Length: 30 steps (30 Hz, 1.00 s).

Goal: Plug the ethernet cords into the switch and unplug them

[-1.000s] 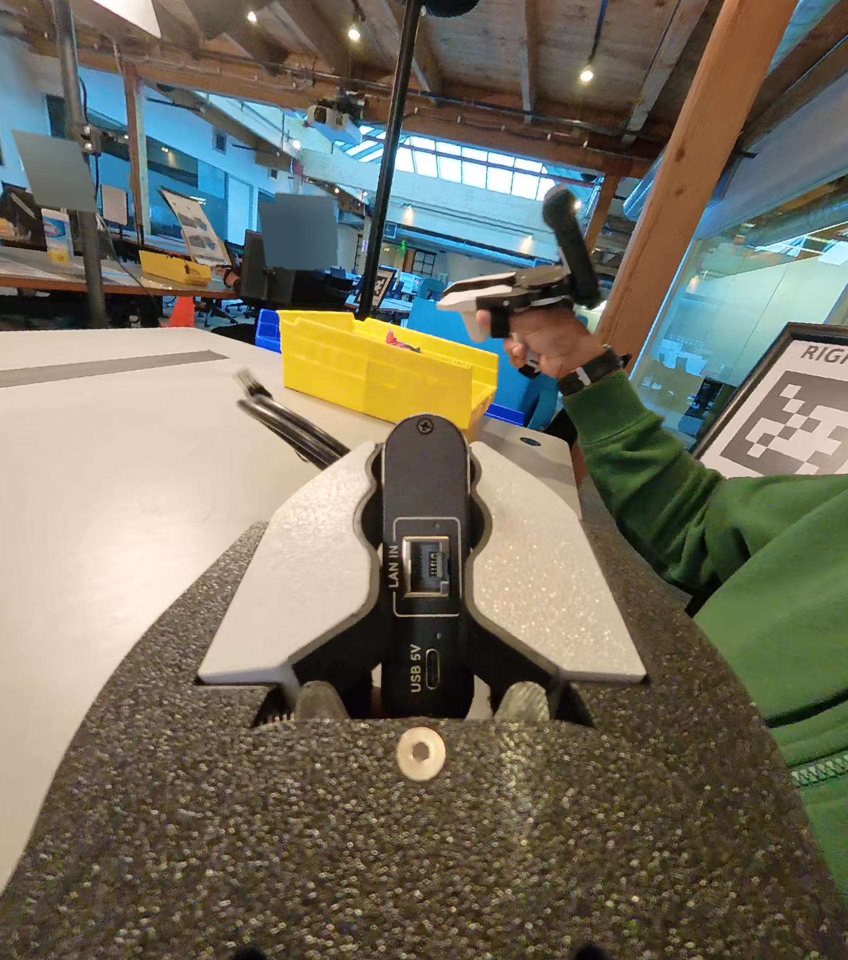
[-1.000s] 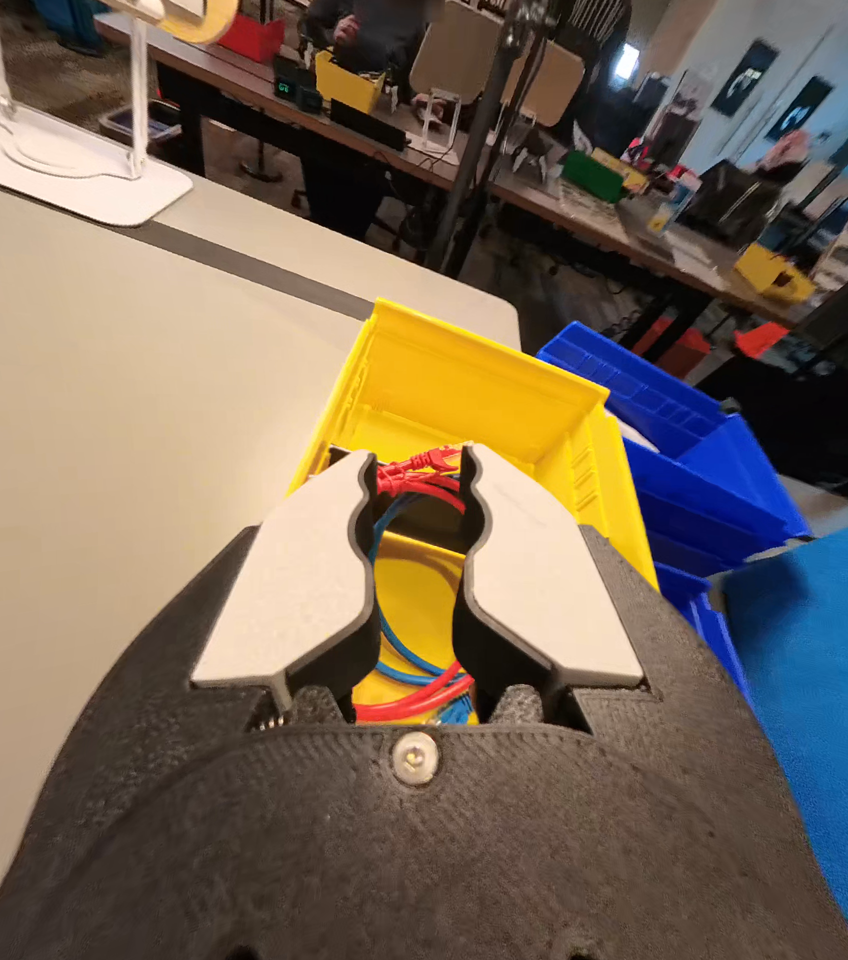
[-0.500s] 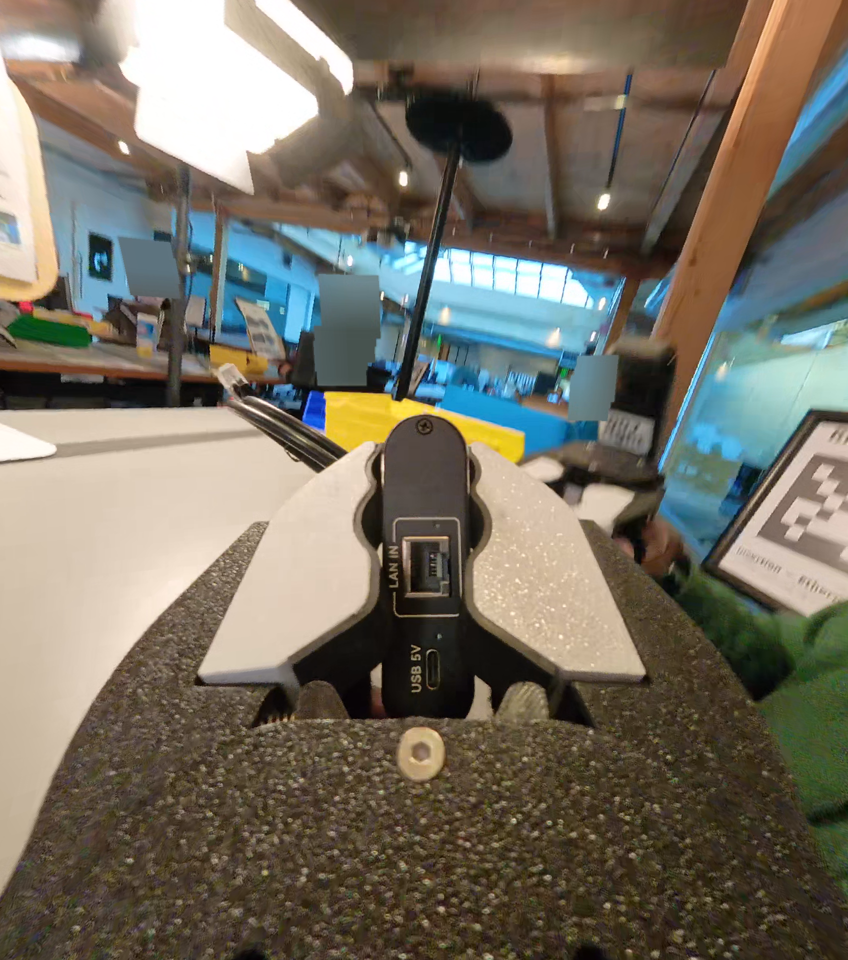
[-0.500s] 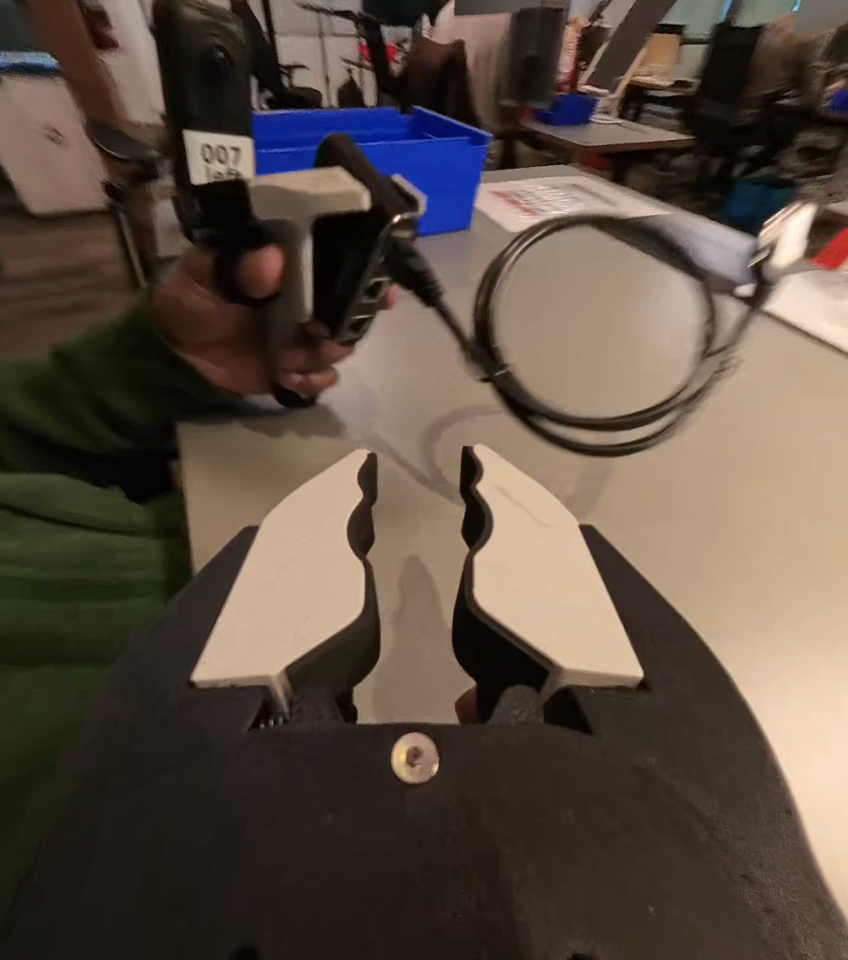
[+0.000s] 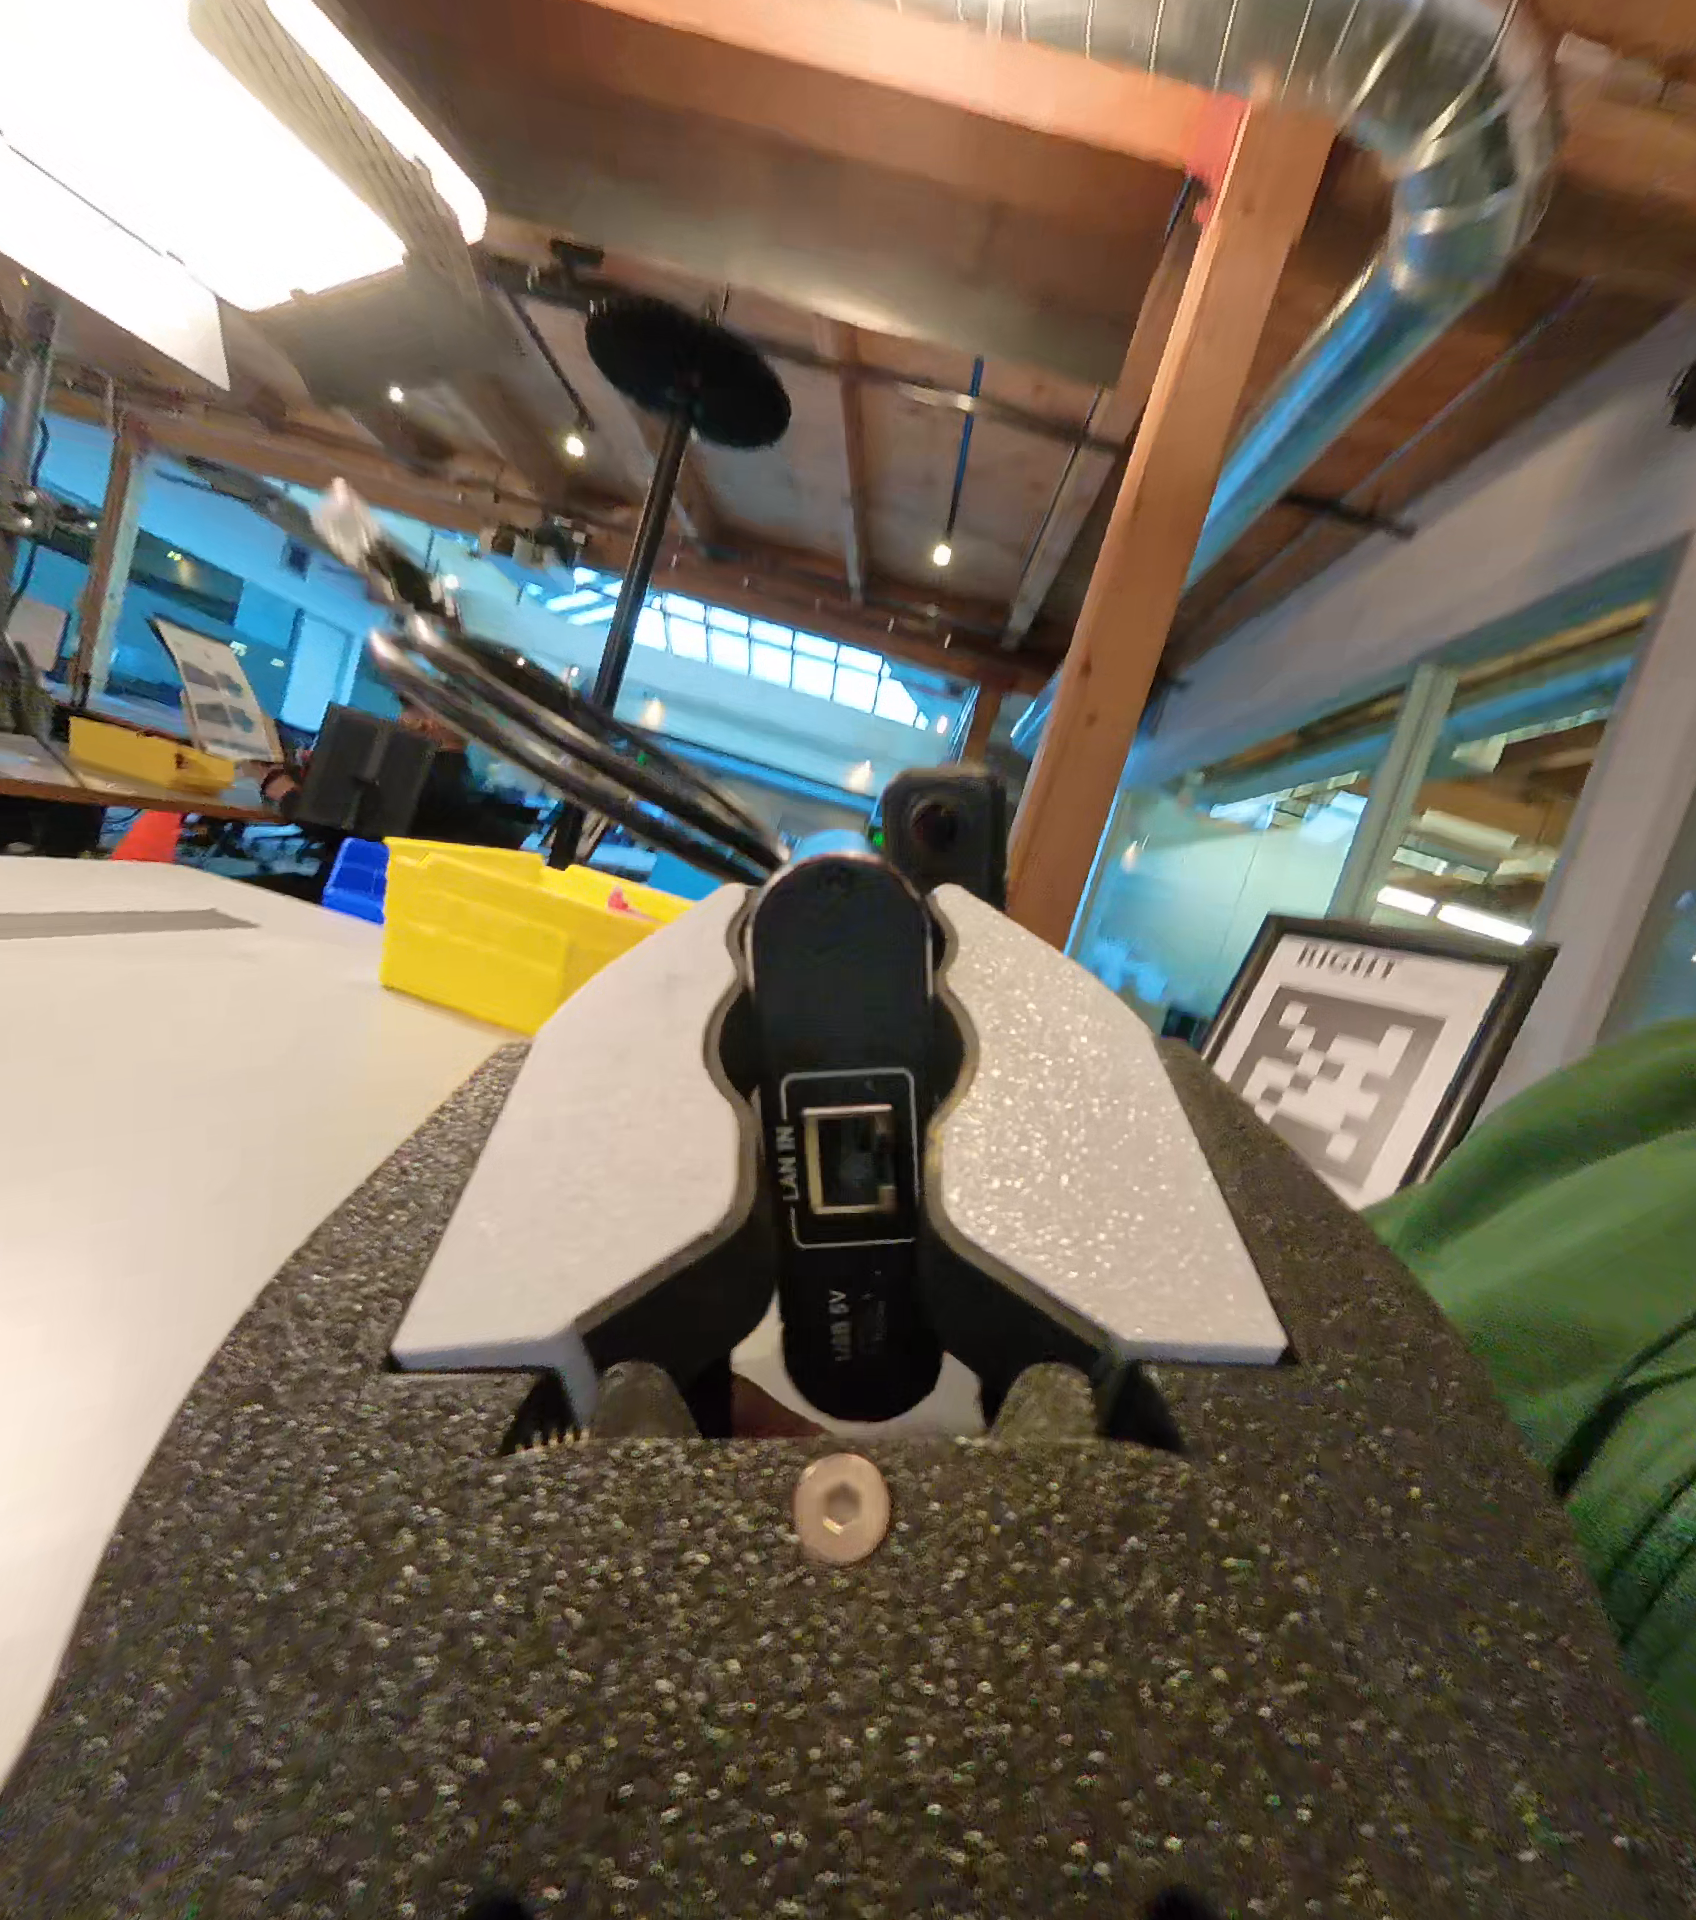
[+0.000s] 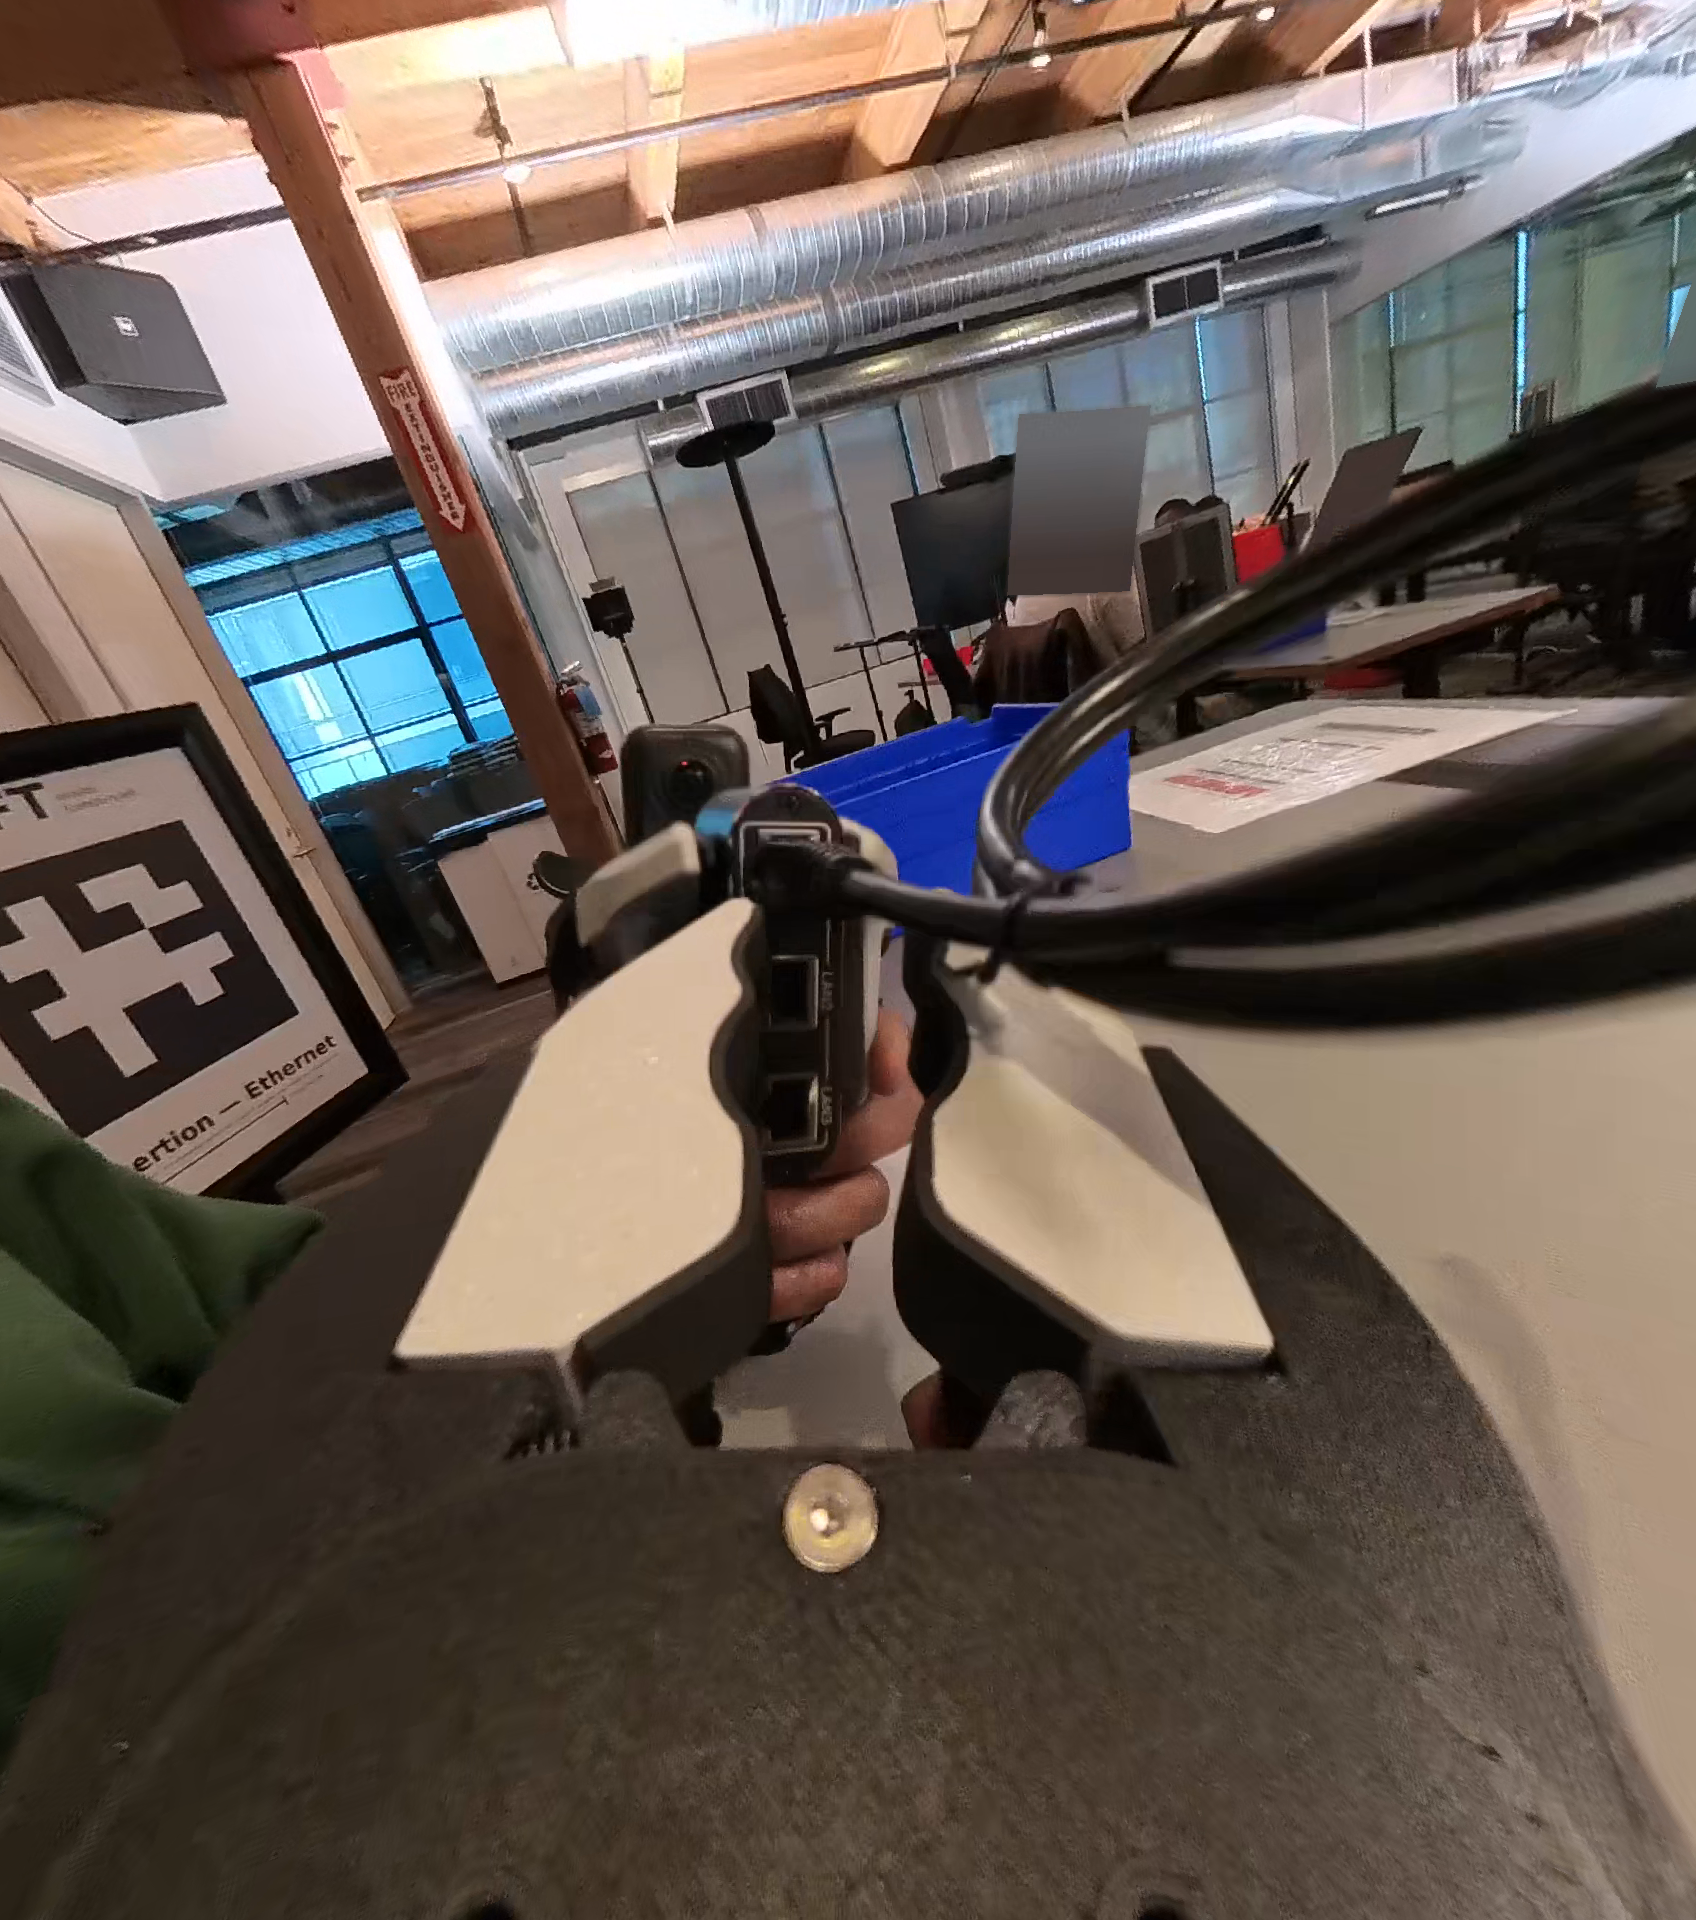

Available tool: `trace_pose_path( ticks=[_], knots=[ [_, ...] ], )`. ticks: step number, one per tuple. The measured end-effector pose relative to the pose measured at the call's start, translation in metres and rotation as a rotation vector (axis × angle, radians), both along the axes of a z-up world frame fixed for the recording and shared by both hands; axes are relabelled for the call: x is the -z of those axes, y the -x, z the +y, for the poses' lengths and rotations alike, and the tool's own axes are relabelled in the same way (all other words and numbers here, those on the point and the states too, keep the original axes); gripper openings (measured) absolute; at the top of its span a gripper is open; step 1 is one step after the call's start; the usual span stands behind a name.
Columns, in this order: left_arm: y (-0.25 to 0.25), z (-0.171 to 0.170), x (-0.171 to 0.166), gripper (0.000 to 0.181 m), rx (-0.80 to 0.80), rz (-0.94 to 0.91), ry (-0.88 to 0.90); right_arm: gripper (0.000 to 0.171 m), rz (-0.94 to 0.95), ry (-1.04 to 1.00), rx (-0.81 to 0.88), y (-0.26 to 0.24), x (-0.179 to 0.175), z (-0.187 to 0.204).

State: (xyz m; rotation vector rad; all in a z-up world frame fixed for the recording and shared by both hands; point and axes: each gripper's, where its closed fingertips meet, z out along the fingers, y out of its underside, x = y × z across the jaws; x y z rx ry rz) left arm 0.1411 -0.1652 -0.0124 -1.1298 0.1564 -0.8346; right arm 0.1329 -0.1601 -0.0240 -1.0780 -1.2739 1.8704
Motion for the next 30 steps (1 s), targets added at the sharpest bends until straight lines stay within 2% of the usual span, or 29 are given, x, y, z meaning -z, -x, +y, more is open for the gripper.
trace_pose_path(
  ticks=[4, 10, 15, 21, 23, 24, 30],
  knots=[
    [-0.012, 0.005, 0.009, 0.033, -0.012, 0.120, 0.041, 0.016, 0.029, -0.005, -0.004, -0.007, -0.005, 0.004],
    [-0.023, 0.011, 0.024, 0.033, 0.064, 0.129, 0.143, 0.010, 0.013, -0.024, -0.047, -0.011, -0.003, 0.003],
    [-0.009, 0.009, 0.020, 0.028, 0.019, 0.082, 0.121, 0.022, -0.006, -0.154, 0.028, -0.009, 0.004, 0.005],
    [0.008, 0.001, 0.004, 0.028, -0.018, -0.016, 0.034, 0.037, -0.082, -0.168, -0.068, -0.009, 0.021, -0.013],
    [0.006, -0.003, 0.000, 0.028, -0.012, -0.016, 0.003, 0.036, -0.117, -0.218, -0.087, -0.006, 0.031, -0.024],
    [0.005, -0.004, -0.001, 0.028, -0.004, -0.010, -0.005, 0.030, -0.125, -0.242, -0.065, -0.003, 0.035, -0.025],
    [-0.005, -0.002, 0.006, 0.028, 0.029, 0.060, 0.034, 0.028, -0.113, -0.286, -0.083, -0.010, 0.037, -0.022]
  ],
)
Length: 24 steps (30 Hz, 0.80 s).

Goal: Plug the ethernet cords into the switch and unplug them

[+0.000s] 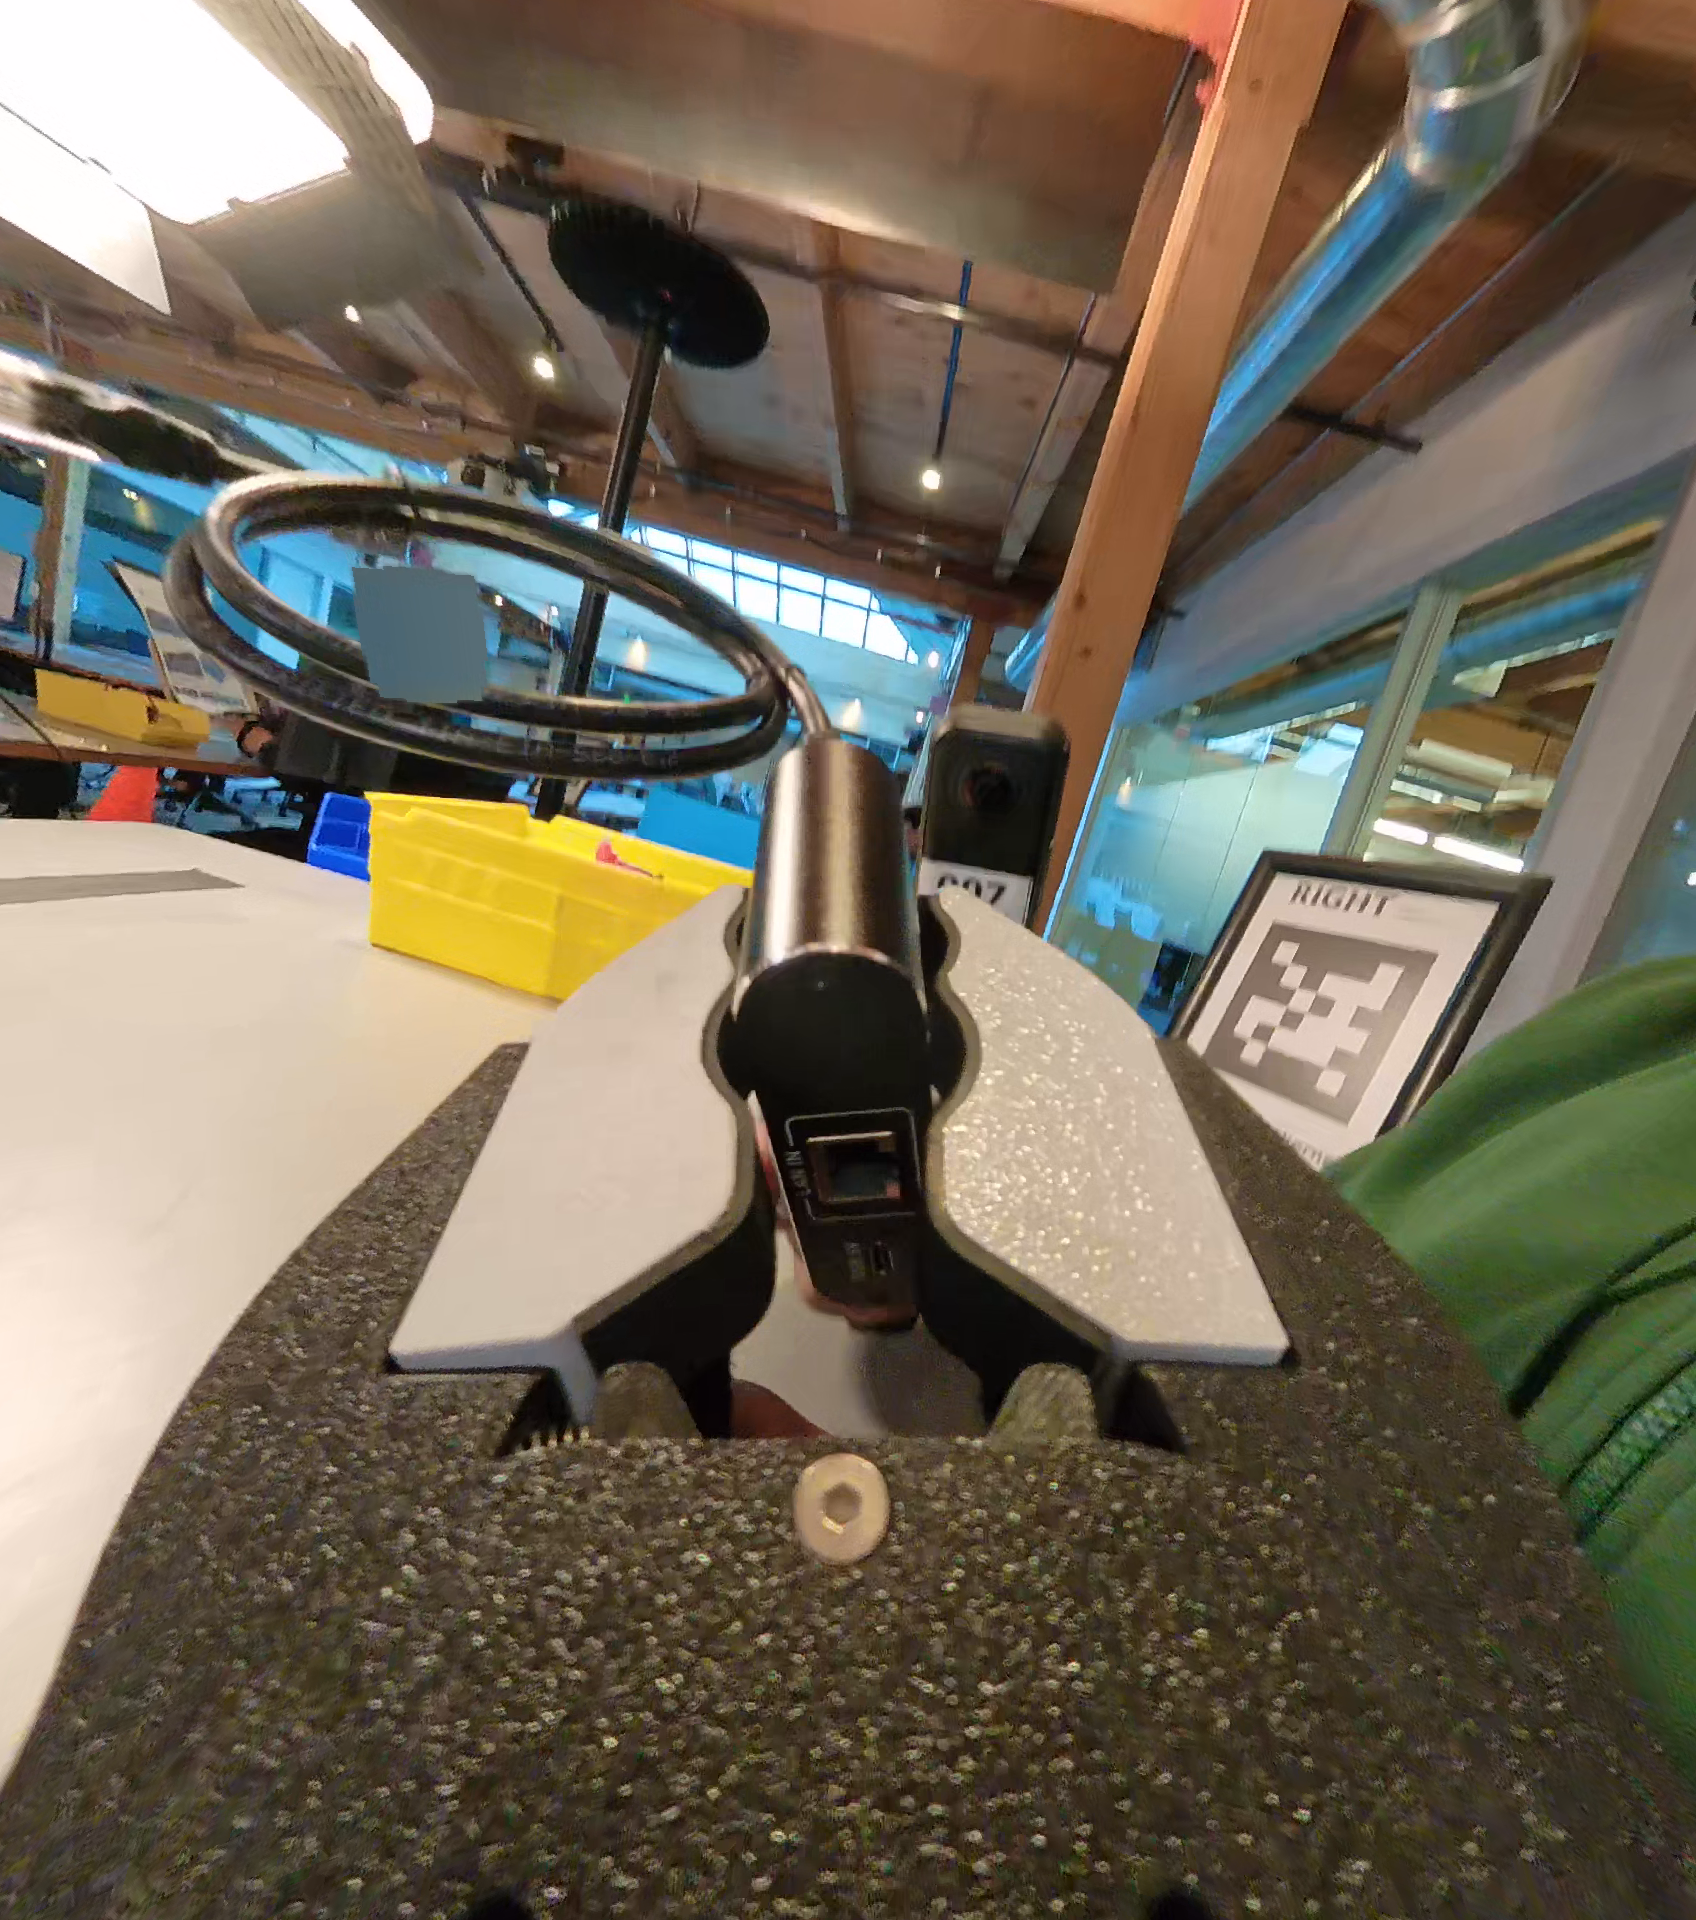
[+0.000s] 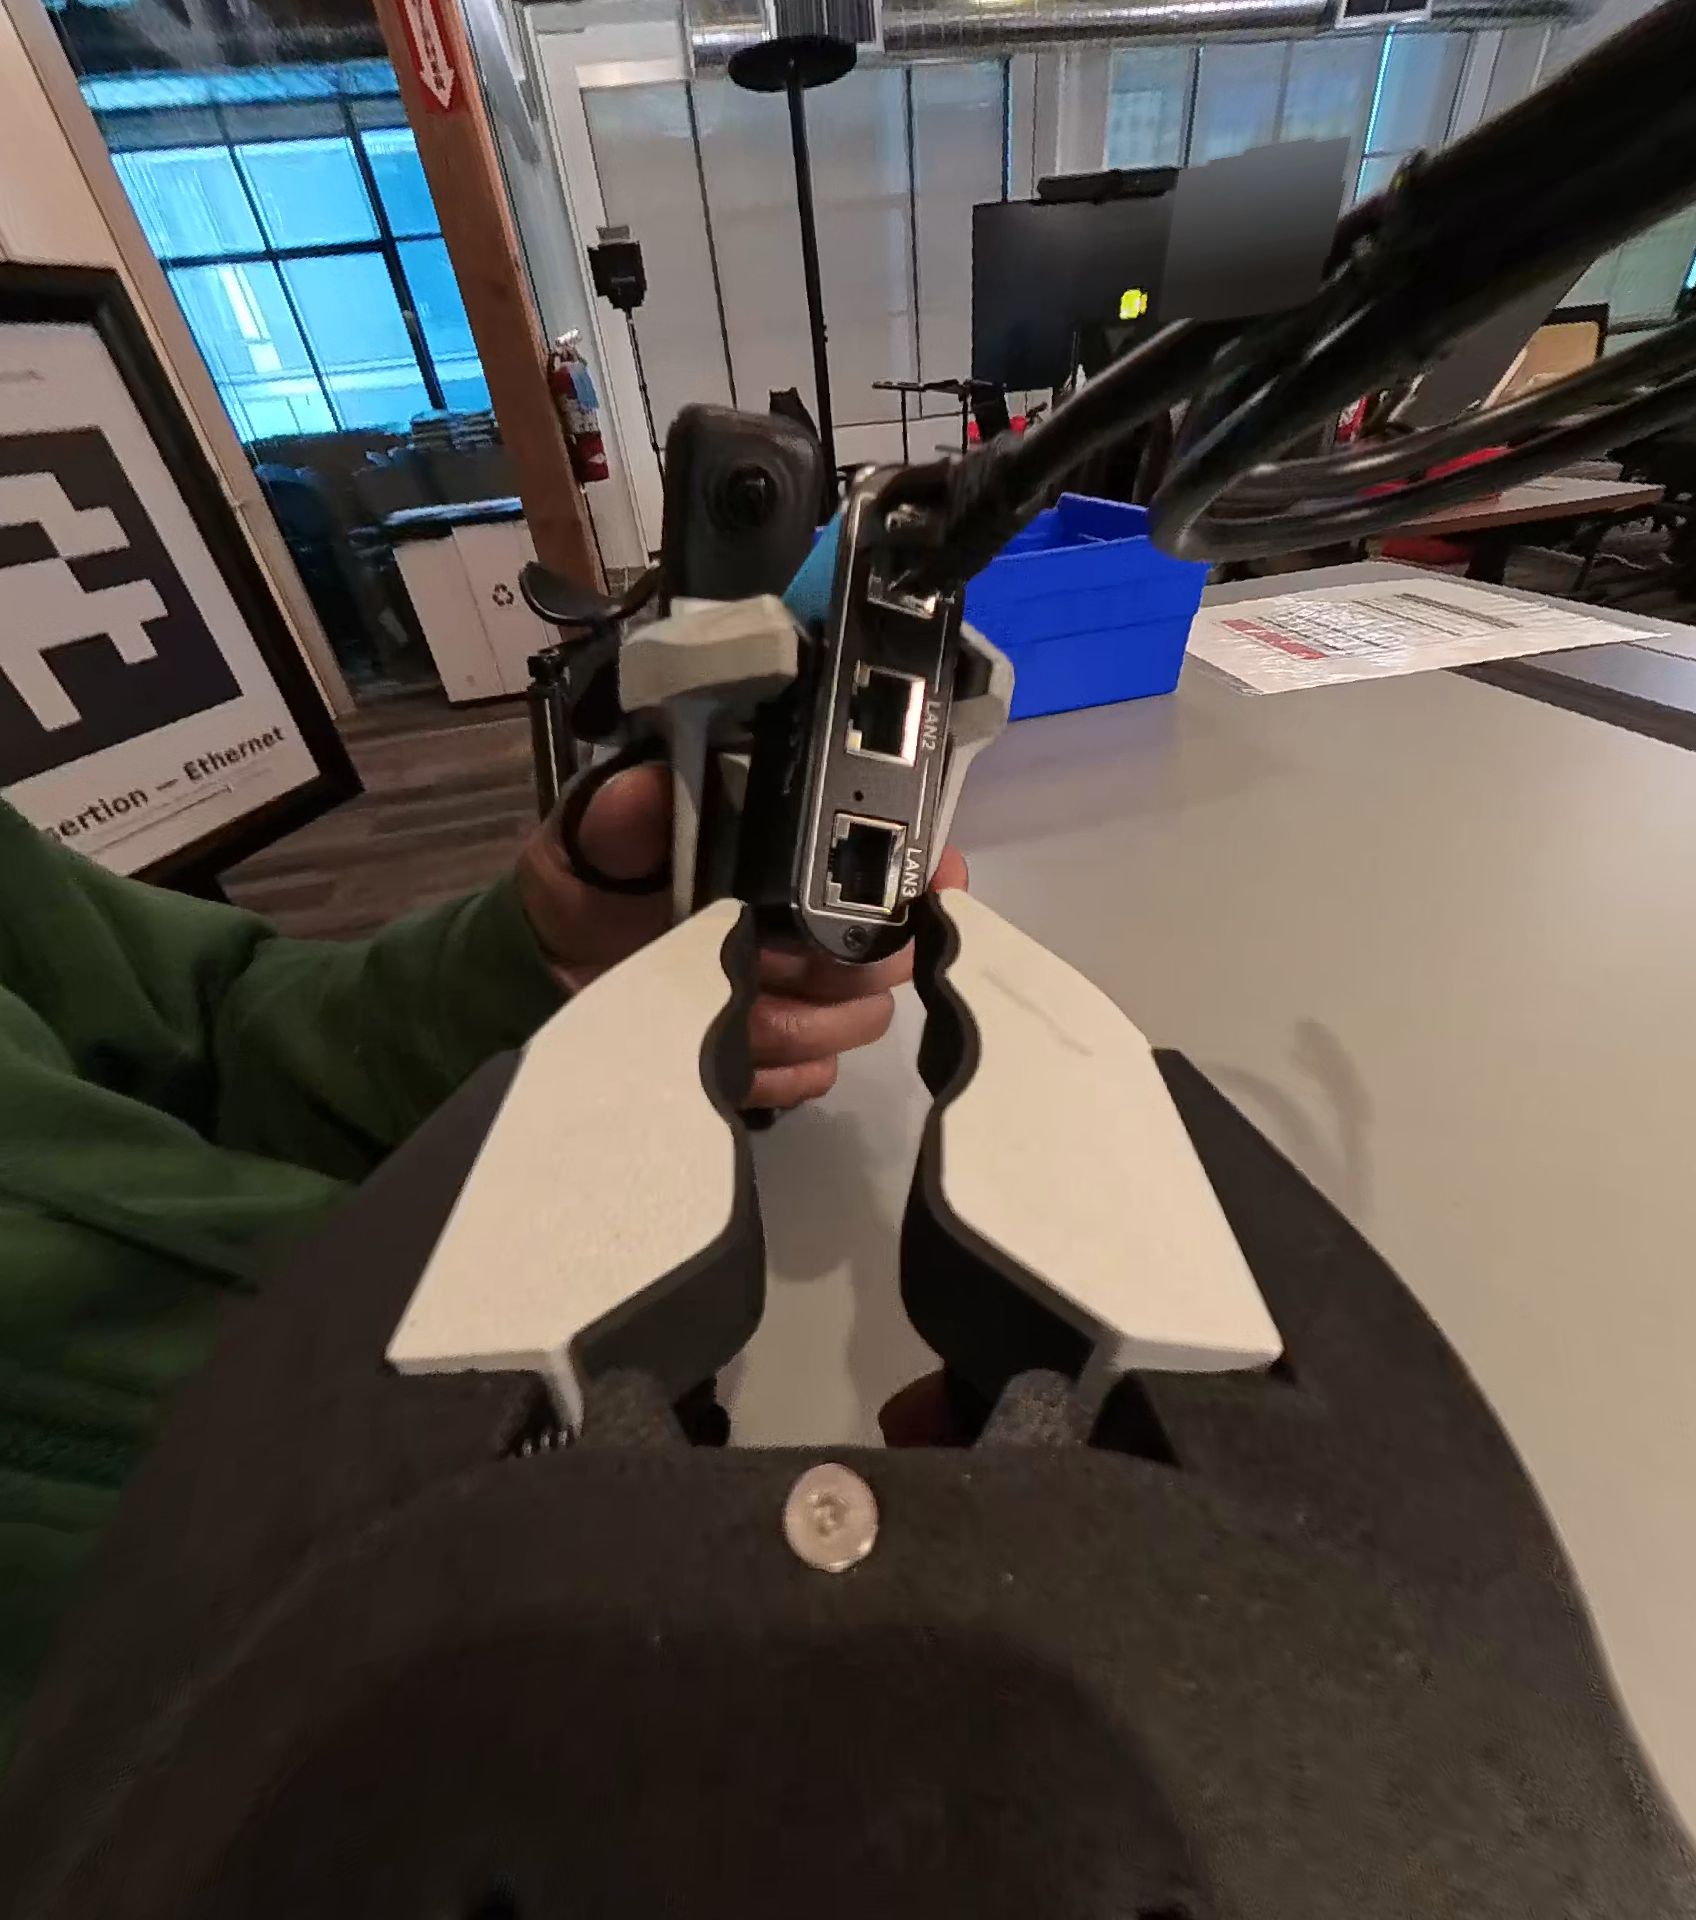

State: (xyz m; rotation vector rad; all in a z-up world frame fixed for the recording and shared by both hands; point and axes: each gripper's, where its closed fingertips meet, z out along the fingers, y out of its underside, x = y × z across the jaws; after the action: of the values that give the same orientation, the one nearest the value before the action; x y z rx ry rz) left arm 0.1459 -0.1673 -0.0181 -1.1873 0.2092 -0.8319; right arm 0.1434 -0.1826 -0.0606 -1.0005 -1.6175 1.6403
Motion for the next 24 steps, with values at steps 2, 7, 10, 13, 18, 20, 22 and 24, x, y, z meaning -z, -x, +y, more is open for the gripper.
trace_pose_path(
  ticks=[2, 7, 10, 13, 18, 20, 22, 24],
  knots=[
    [-0.006, 0.001, 0.006, 0.028, 0.012, 0.065, 0.024, 0.029, -0.004, -0.050, -0.009, -0.005, 0.002, 0.003],
    [-0.031, -0.001, 0.031, 0.028, 0.073, 0.313, 0.101, 0.034, -0.008, -0.201, -0.058, -0.022, 0.009, 0.011],
    [-0.045, -0.002, 0.039, 0.029, 0.119, 0.405, 0.115, 0.043, 0.017, -0.249, -0.078, -0.032, 0.007, 0.014],
    [-0.052, -0.001, 0.045, 0.028, 0.138, 0.448, 0.137, 0.042, 0.034, -0.264, -0.096, -0.038, 0.004, 0.014],
    [-0.018, 0.011, 0.029, 0.028, 0.000, 0.215, 0.143, 0.034, 0.139, -0.326, 0.110, -0.024, -0.008, 0.029],
    [-0.001, 0.010, 0.018, 0.028, 0.001, 0.026, 0.121, 0.041, 0.216, -0.379, 0.172, -0.022, -0.015, 0.028],
    [0.009, 0.010, 0.013, 0.028, 0.001, -0.079, 0.105, 0.051, 0.297, -0.470, 0.216, -0.021, -0.017, 0.021],
    [0.009, 0.008, 0.007, 0.028, 0.019, -0.128, 0.072, 0.059, 0.365, -0.580, 0.299, -0.018, -0.021, 0.021]
  ],
)
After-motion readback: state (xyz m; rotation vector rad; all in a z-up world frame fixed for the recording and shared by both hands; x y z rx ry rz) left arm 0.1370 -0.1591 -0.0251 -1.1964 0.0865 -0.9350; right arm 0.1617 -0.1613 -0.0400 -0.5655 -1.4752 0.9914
